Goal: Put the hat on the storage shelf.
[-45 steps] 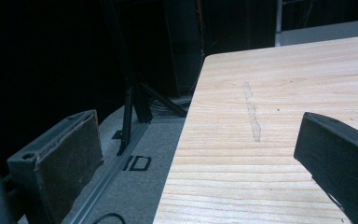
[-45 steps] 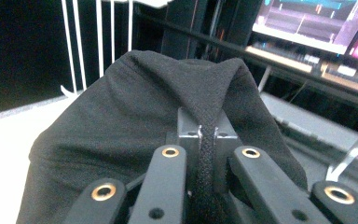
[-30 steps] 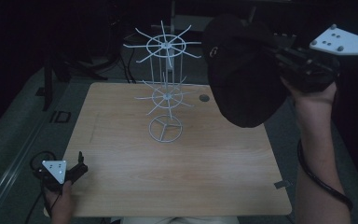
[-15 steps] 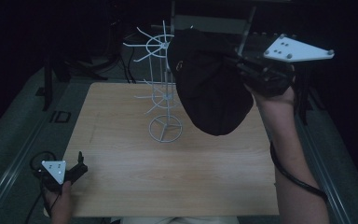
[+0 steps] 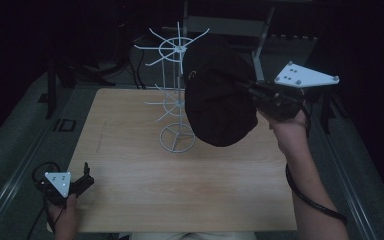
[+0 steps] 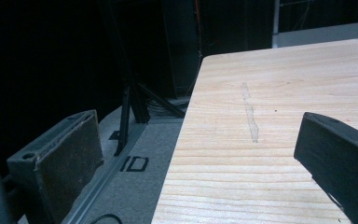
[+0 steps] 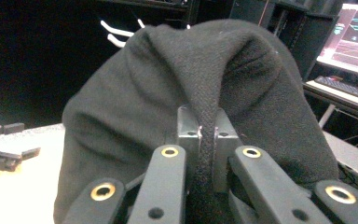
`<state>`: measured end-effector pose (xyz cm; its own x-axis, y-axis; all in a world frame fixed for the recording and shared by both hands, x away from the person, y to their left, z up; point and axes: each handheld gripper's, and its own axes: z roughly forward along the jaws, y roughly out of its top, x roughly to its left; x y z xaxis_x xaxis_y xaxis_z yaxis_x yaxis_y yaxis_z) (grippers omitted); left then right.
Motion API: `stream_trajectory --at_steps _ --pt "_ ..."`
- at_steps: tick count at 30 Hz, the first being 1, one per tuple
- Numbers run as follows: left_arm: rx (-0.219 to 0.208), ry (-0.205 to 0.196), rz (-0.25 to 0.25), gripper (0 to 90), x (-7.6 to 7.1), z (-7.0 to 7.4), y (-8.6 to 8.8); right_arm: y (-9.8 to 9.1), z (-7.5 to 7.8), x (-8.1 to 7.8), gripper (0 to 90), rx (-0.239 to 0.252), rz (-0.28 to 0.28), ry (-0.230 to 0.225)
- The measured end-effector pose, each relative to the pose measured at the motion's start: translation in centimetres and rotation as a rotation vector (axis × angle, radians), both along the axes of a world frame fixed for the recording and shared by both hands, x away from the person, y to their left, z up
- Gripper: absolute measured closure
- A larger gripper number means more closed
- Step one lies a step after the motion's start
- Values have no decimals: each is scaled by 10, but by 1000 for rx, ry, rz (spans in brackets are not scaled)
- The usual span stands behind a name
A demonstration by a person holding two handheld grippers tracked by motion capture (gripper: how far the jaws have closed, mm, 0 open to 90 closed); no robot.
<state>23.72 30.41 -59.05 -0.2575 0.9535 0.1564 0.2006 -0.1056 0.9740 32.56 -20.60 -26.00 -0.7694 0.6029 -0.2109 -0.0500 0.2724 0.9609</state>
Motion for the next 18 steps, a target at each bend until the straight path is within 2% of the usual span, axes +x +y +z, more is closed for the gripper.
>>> stream_trajectory --at_steps 9,12,16,18 --pt "-1 -1 0 13 0 0 0 -2 -24 1 848 -2 -8 29" --pt "0 0 -1 13 0 0 0 -3 -27 0 803 -6 -17 25" --pt "0 0 -2 13 0 0 0 -4 -31 0 700 -10 -21 26" --pt "-1 0 -2 13 0 0 0 -6 -32 -1 700 -7 -24 29"
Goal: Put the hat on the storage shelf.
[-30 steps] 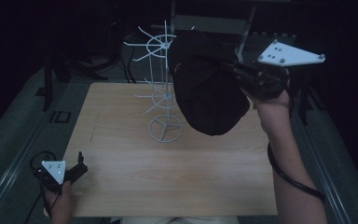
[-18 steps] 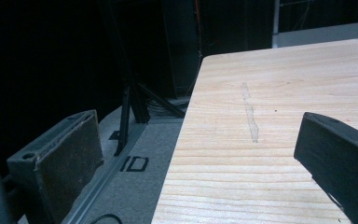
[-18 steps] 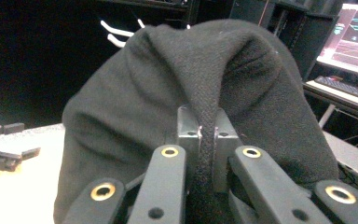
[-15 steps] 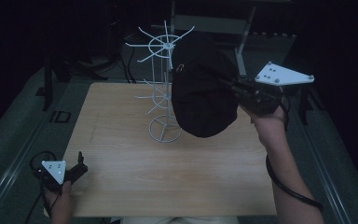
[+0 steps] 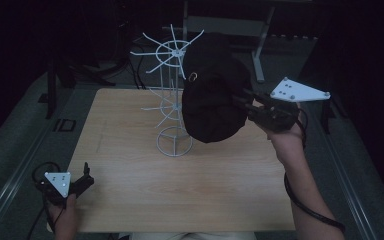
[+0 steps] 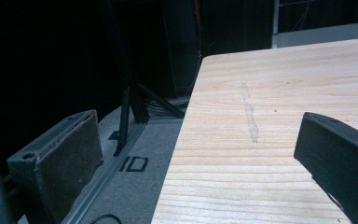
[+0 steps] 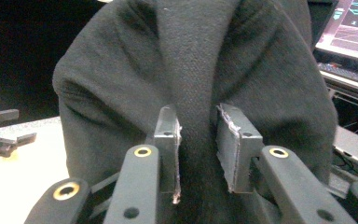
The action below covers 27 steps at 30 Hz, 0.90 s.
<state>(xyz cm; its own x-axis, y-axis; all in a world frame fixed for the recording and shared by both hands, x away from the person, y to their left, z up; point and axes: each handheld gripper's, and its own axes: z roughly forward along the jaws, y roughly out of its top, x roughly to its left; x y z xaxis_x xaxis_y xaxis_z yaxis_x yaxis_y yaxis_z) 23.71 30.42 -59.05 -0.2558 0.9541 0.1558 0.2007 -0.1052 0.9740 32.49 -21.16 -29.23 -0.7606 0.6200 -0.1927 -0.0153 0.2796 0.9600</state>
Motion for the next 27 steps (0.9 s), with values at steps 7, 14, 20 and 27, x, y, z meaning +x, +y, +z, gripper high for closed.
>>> stream_trajectory --at_steps 7,14,20,27 --pt "-1 0 -1 13 0 0 0 -4 -6 -3 499 11 7 3" --pt "1 0 0 13 0 0 0 -17 -11 -12 334 37 -12 -19" --pt "3 1 -1 13 0 0 0 -35 -23 -16 230 56 -37 -13" --pt "3 1 0 13 0 0 0 -55 -56 -9 158 53 -44 69"
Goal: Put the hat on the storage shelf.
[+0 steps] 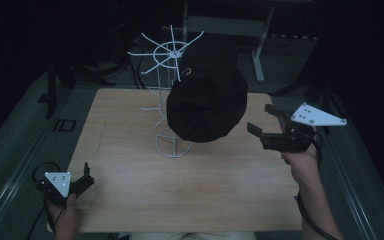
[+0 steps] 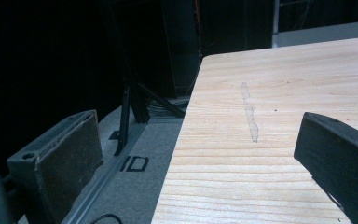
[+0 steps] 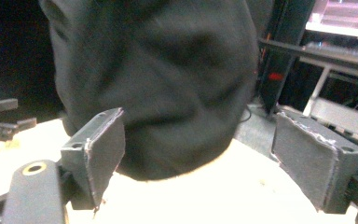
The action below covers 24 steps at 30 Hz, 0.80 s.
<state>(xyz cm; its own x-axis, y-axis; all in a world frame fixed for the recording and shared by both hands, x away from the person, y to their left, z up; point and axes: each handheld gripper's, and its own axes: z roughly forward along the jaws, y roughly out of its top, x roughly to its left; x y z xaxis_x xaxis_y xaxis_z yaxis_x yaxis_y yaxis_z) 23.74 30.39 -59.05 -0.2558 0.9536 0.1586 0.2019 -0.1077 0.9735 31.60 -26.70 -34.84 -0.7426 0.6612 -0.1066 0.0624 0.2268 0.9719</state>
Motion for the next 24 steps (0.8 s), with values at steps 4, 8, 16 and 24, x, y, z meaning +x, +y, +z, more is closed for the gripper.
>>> stream_trajectory --at_steps 4,8,16,24 --pt "0 0 1 13 0 0 0 -5 -18 4 142 -18 -22 29" --pt "-1 0 1 13 0 0 0 -10 -47 12 141 -62 -60 77" --pt "-5 1 2 13 0 0 0 -25 -116 33 164 -106 -85 227" --pt "-12 0 1 13 0 0 1 -37 -165 40 150 -156 -137 319"
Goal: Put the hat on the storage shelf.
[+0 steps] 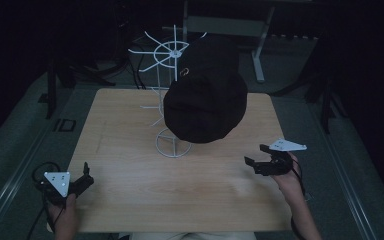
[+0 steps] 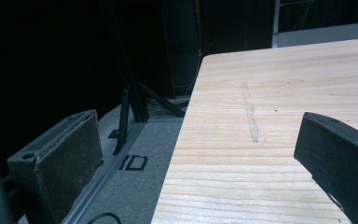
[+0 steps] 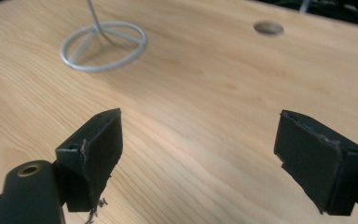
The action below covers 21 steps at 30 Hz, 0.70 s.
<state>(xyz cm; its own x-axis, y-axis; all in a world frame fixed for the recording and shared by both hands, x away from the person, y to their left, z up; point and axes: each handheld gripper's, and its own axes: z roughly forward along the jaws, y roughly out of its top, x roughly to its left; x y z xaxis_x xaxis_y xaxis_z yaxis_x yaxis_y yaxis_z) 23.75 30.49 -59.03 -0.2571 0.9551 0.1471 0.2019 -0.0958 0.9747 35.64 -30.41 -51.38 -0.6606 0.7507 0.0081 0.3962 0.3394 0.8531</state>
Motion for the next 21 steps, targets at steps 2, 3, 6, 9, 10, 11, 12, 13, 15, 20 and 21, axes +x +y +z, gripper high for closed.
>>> stream_trajectory --at_steps 2,3,6,9,10,11,12,13,15,20,21 --pt "1 1 0 13 0 0 0 -4 -8 0 149 -7 -13 6" --pt "1 1 0 13 0 0 0 -6 -12 -1 150 -2 -20 13" --pt "1 1 -1 13 0 0 0 -8 -18 -2 149 -14 -27 16" --pt "0 -1 -1 13 0 0 0 -16 -30 -7 149 -36 -47 19" --pt "0 -1 -2 13 0 0 0 -18 -33 -8 149 -44 -55 19" --pt "0 -1 -2 13 0 0 0 -18 -33 -8 149 -44 -55 19" --pt "0 -1 -2 13 0 0 0 -21 -35 -10 149 -44 -63 24" --pt "0 -1 -2 13 0 0 0 -24 -37 -11 148 -43 -72 23" --pt "0 -1 -1 13 0 0 0 -29 -41 -15 146 -43 -88 21" --pt "1 2 -1 13 0 0 0 -43 -47 -25 143 -35 -146 4" --pt "2 2 -2 13 0 0 0 -50 -50 -28 143 -31 -175 2"
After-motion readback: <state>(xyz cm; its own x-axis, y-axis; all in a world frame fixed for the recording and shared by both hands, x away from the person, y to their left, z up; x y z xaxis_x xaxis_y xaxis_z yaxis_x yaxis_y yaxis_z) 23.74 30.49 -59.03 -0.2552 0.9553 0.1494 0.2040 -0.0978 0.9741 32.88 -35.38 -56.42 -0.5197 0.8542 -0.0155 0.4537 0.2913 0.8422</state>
